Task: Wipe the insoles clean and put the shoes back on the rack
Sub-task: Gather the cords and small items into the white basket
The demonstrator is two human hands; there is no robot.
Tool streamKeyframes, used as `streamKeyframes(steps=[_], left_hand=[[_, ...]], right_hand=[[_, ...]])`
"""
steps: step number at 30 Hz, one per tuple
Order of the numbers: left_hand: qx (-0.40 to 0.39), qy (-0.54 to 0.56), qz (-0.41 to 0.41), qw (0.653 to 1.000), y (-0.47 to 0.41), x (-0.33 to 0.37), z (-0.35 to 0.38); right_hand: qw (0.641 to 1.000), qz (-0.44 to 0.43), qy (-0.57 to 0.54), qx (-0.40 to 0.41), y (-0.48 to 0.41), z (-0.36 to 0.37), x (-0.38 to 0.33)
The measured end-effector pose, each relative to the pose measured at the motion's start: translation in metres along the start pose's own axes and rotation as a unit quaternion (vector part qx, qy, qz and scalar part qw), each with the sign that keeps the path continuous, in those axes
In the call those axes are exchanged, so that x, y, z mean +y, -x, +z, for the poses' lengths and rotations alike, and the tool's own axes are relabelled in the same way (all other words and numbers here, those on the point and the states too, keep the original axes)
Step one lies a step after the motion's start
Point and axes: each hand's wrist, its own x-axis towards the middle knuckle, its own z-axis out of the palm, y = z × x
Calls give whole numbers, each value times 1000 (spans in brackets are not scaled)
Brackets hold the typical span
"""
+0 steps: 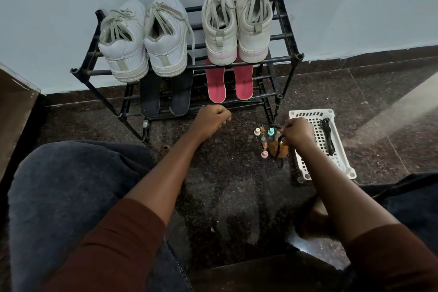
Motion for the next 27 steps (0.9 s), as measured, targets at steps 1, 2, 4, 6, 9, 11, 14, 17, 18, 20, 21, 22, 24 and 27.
streamKeyframes(steps=[1,2,4,6,9,11,14,17,18,20,21,22,24,27], left_hand=[[8,1,-2,1000,-1,-1,0],[12,4,-6,1000,-1,-1,1],[7,8,-11,1000,-1,0,3],[-11,8,-10,1000,-1,1,6],[-56,7,-14,998,0,5,11],[-77,9,-9,997,1,7,15],[-104,-3,6,995,1,8,18],[-118,-3,5,993,1,8,19],[-120,1,2,993,2,7,19],[-119,2,1,993,3,8,19],[-120,-2,1,993,3,8,19],[-122,-9,1,993,4,9,19],[-119,-26,0,993,5,9,18],[-107,-39,-5,993,7,10,16]], right_hand=[[1000,8,7,8,0,-1,2],[1000,17,17,15,0,-1,4],[998,14,58,22,2,-2,4],[996,-19,82,18,5,-2,-2],[996,-81,-2,-46,14,1,-22],[982,-86,-105,-133,24,5,-39],[967,-113,-137,-185,34,13,-56],[974,-115,-113,-157,37,17,-61],[977,-108,-109,-146,36,17,-60],[980,-96,-102,-140,33,16,-57],[981,-94,-96,-139,32,16,-55],[983,-93,-84,-135,31,16,-54],[987,-96,-52,-115,28,16,-51],[991,-97,-2,-87,24,15,-47]])
